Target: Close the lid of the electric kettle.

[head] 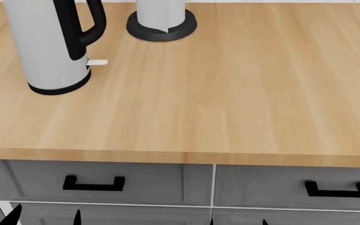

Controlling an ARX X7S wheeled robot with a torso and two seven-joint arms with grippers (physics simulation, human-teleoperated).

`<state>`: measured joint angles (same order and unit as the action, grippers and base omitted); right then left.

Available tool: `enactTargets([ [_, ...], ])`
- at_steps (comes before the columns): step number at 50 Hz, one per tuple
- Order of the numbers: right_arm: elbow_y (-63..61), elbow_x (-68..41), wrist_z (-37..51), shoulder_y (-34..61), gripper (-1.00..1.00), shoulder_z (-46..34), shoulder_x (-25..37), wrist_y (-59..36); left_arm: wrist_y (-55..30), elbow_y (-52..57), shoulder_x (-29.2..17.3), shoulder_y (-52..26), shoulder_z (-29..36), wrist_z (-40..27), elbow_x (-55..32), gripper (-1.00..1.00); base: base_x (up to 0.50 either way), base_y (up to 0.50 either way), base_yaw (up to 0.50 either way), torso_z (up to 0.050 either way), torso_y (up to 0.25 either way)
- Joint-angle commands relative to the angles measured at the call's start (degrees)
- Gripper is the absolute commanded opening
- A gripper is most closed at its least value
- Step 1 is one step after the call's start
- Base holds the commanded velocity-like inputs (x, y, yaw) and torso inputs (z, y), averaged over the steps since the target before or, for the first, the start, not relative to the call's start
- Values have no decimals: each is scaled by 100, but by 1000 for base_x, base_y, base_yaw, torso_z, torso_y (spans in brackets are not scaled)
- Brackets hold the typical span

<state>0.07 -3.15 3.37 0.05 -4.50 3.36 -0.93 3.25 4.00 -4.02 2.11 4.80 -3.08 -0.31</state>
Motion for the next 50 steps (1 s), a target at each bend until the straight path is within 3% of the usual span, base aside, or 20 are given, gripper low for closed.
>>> enactTargets([
  [1,-24,-124,80,-8,100,-128,102,-17,73,73,-116,26,135,-99,-19,100,0,0,0,48,72],
  [27,-17,-290,203,0,100,-371,273,-19,107,-9,-273,3,319,-377,-43,100,0,0,0,48,71],
  [33,-2,-95,314,-2,100,-512,322,26,21,-67,-268,-27,299,-503,-66,100,0,0,0,0,0],
  [50,-59,-162,399,-6,100,-600,408,64,-8,-15,-368,22,413,-560,-151,100,0,500,0,0,0],
])
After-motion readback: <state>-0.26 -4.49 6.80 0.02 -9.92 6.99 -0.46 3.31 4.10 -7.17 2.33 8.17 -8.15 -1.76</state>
